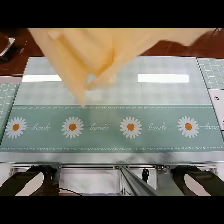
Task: Fold the shirts.
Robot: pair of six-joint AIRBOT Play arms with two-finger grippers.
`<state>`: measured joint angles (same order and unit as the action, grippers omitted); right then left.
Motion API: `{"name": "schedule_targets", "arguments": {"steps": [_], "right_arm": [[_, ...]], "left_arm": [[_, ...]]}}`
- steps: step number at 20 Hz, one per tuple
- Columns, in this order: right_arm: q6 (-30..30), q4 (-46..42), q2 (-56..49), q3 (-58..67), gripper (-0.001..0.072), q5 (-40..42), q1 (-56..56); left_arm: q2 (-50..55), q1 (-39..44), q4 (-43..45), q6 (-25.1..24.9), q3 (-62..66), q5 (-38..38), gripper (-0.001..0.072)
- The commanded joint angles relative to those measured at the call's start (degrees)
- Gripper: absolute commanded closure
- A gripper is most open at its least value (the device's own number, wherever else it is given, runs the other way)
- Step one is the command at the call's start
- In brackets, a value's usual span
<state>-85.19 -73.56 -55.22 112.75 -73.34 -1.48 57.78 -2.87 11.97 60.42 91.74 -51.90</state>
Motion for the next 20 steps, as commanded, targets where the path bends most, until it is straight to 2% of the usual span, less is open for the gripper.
{"name": "schedule_targets", "arguments": {"steps": [1,3,9,14,17,20], "right_arm": [[-0.46,-7.85,7.13,5.68,0.0695,-2.60,0.48],[-0.76,-9.51,10.62,5.68,0.0695,-3.28,0.48],[-2.91,-16.04,15.74,5.53,0.0695,-10.08,0.48],[-4.55,-18.10,16.70,-3.74,0.0695,-11.47,0.48],[-6.01,-18.03,16.35,-15.23,0.0695,-9.22,0.48],[-6.14,-17.97,11.87,-26.08,0.0695,-6.12,0.48]], "left_arm": [[-8.28,-3.45,5.03,0.31,4.48,-1.36,0.0680],[-12.74,-3.58,10.05,0.44,4.48,-6.38,0.0680],[-21.64,-3.58,24.06,8.70,4.37,-17.31,0.0680],[-23.47,-3.52,24.48,10.88,-5.84,-25.99,0.0679],[-22.64,-3.52,24.48,11.26,-20.31,-25.40,0.0680],[-18.45,-2.86,23.04,11.23,-34.75,-18.84,0.0679]]}}
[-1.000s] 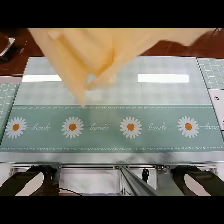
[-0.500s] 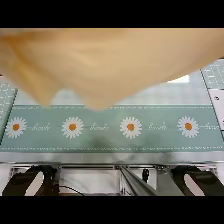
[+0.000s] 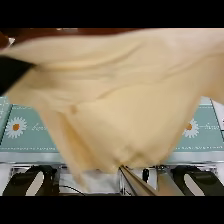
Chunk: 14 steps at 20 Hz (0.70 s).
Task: Fold the shirts.
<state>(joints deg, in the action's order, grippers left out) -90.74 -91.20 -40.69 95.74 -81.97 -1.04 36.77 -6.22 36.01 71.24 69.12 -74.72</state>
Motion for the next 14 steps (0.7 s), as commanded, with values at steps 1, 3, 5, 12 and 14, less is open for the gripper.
{"name": "schedule_targets", "arguments": {"steps": [1,3,5,12,14], "right_arm": [[-0.57,-0.15,-5.57,-11.47,0.0695,4.00,0.04],[-0.11,1.40,-12.98,-12.61,0.0695,7.04,0.04],[0.15,5.03,-20.70,-12.59,0.0695,11.56,0.04],[-0.37,14.78,-41.97,-12.59,0.0695,22.69,1.73],[-0.55,18.60,-45.40,-12.59,0.0694,23.67,3.85]], "left_arm": [[4.90,1.62,-1.55,0.42,-16.06,8.26,0.0679],[10.67,5.01,-1.60,-0.79,-20.46,17.44,0.0679],[18.21,8.70,-1.70,-1.75,-21.05,24.13,0.0679],[41.75,12.66,-1.70,-1.73,-14.16,34.23,0.0679],[45.62,12.59,-1.68,-1.73,-10.97,34.25,0.0649]]}}
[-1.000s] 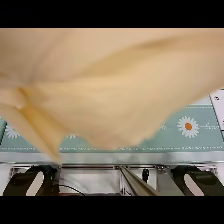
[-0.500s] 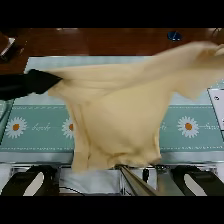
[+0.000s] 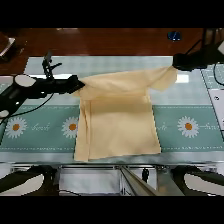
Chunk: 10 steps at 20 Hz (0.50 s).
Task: Fold the shirts.
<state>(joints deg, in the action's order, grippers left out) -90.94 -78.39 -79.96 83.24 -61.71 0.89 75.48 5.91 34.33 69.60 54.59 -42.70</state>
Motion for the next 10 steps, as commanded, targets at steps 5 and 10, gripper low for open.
{"name": "schedule_targets", "arguments": {"steps": [5,10], "right_arm": [[4.76,14.40,-7.48,3.08,0.0302,-7.28,12.61],[7.37,10.03,-0.17,-4.76,0.0304,-18.32,26.05]], "left_arm": [[9.60,-7.78,3.85,0.37,14.23,-7.61,0.0200],[9.64,-19.91,6.01,6.29,19.17,-22.95,0.0200]]}}
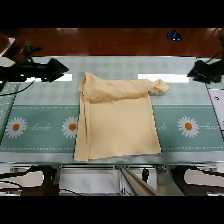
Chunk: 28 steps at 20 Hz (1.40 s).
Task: Fold the shirts.
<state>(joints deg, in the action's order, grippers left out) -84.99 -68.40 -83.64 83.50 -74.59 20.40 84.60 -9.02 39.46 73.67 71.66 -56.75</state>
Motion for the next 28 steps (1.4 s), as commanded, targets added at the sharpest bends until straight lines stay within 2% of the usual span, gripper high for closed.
{"name": "schedule_targets", "arguments": {"steps": [1,3,8,13,17,18,19,20,22,28], "right_arm": [[1.53,0.92,5.55,-9.86,0.0304,-4.63,7.23],[3.96,2.71,9.40,-20.06,0.0304,-4.50,6.95],[6.47,4.44,15.10,-37.11,0.0304,-6.86,6.49],[6.10,2.58,15.28,-41.68,0.0304,-6.27,1.11],[2.51,-2.89,15.23,-43.58,0.0304,-5.14,-5.90],[2.45,-2.47,15.23,-43.80,0.0304,-5.20,-7.10],[2.34,-2.10,15.23,-43.89,0.0304,-5.35,-8.55],[2.01,-2.08,15.23,-43.89,0.0304,-5.35,-9.99],[1.31,-2.10,15.21,-43.89,0.0304,-5.40,-12.92],[-1.22,-2.05,15.21,-43.89,0.0304,-5.95,-21.49]], "left_arm": [[0.55,-4.22,0.85,0.87,0.94,-9.14,0.0200],[1.49,-1.27,0.87,-2.08,-1.01,-8.13,0.0200],[9.14,5.95,0.66,-2.54,-0.09,-4.68,0.0200],[15.69,11.04,0.66,-3.13,4.55,-3.93,0.0200],[16.87,13.03,0.63,-3.13,7.13,-1.68,0.0203],[16.90,13.25,0.63,-3.15,7.63,-1.75,0.0222],[16.87,13.33,0.66,-3.19,7.96,-2.03,0.0431],[16.87,13.33,0.66,-4.09,8.24,-2.84,0.0676],[16.87,13.33,0.66,-5.55,8.22,-3.30,0.0679],[16.87,13.33,0.63,-5.53,8.22,-3.30,0.0679]]}}
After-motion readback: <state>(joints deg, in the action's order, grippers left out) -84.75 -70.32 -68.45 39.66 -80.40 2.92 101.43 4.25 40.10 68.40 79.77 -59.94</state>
